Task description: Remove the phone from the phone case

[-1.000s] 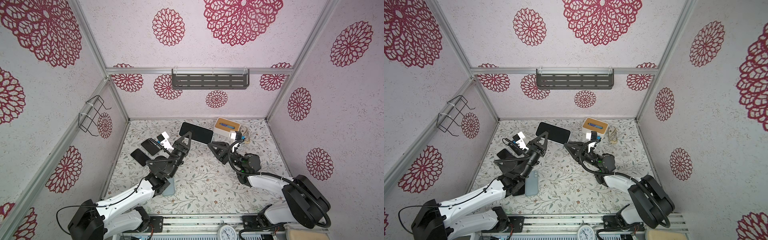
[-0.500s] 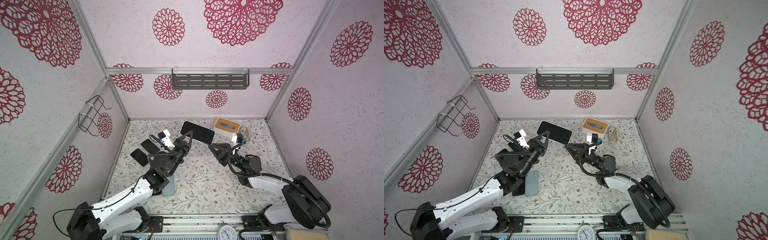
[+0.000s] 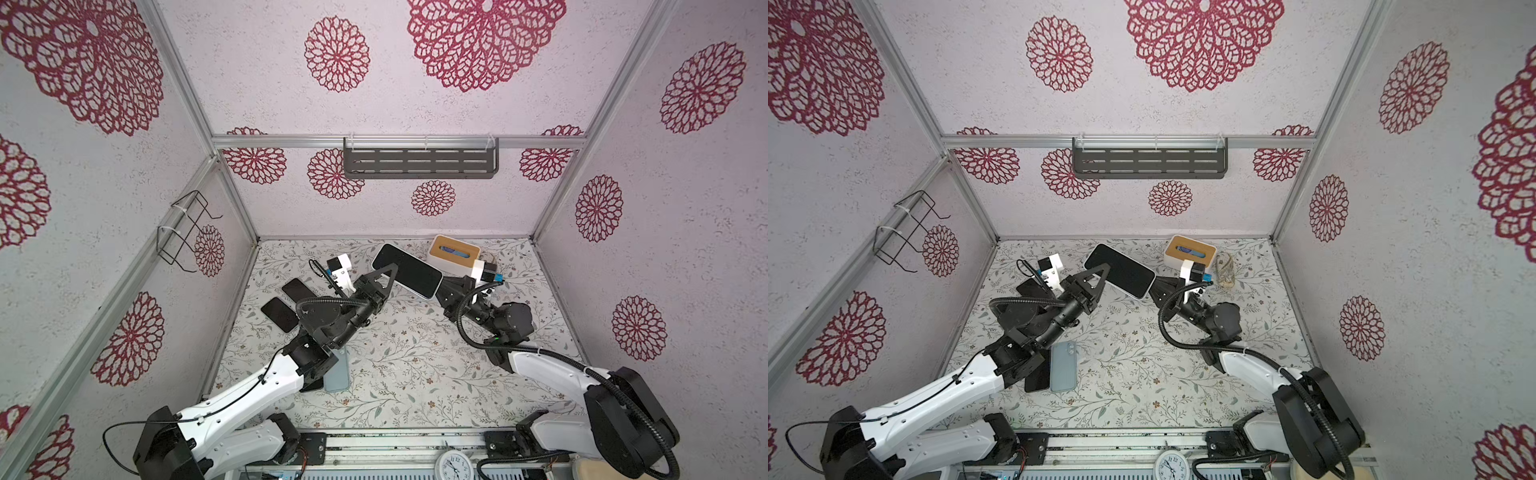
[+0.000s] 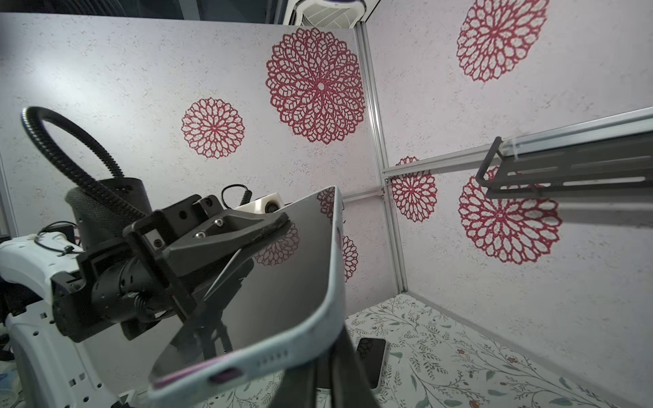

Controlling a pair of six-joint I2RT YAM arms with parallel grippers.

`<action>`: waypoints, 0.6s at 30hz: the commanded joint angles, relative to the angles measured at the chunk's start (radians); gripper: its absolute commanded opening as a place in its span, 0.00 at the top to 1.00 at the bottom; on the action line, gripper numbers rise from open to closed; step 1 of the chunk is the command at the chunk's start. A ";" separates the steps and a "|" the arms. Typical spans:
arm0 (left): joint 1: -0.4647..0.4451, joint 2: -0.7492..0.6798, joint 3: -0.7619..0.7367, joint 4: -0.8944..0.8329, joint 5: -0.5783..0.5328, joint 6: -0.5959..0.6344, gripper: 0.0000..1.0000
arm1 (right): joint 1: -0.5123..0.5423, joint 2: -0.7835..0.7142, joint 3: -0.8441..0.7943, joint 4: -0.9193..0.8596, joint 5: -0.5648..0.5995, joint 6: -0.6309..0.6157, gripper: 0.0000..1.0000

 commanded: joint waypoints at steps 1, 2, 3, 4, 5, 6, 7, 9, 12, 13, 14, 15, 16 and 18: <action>0.027 -0.041 -0.001 0.080 0.028 0.002 1.00 | -0.004 -0.052 -0.087 0.141 -0.018 0.038 0.55; 0.027 -0.041 0.001 0.082 0.032 0.009 1.00 | -0.003 -0.058 -0.105 0.147 -0.017 0.055 0.51; 0.028 -0.039 0.000 0.087 0.035 0.012 1.00 | -0.002 -0.058 -0.120 0.164 -0.019 0.081 0.48; 0.029 -0.034 -0.005 0.105 0.039 0.012 1.00 | -0.002 -0.056 -0.130 0.186 -0.022 0.110 0.45; 0.029 -0.030 -0.012 0.125 0.040 0.010 1.00 | -0.002 -0.055 -0.134 0.199 -0.022 0.139 0.42; 0.029 -0.026 -0.019 0.148 0.043 0.010 1.00 | 0.000 -0.051 -0.134 0.211 -0.021 0.176 0.38; 0.028 -0.023 -0.024 0.161 0.043 0.011 1.00 | 0.003 -0.045 -0.129 0.233 -0.024 0.210 0.35; 0.029 -0.017 -0.029 0.180 0.043 0.020 1.00 | 0.014 -0.032 -0.124 0.278 -0.010 0.263 0.31; 0.029 -0.008 -0.037 0.211 0.043 0.025 1.00 | 0.042 -0.009 -0.091 0.286 -0.004 0.326 0.29; 0.029 -0.006 -0.038 0.219 0.045 0.027 1.00 | 0.056 0.001 -0.078 0.286 -0.005 0.336 0.29; 0.029 -0.004 -0.039 0.223 0.043 0.028 1.00 | 0.069 0.007 -0.066 0.287 -0.008 0.339 0.28; 0.028 -0.005 -0.042 0.229 0.042 0.030 1.00 | 0.080 0.013 -0.059 0.287 -0.008 0.342 0.28; 0.029 -0.005 -0.043 0.232 0.041 0.032 1.00 | 0.091 0.017 -0.055 0.286 -0.003 0.342 0.28; 0.029 -0.006 -0.047 0.236 0.040 0.032 1.00 | 0.099 0.026 -0.050 0.286 0.007 0.343 0.28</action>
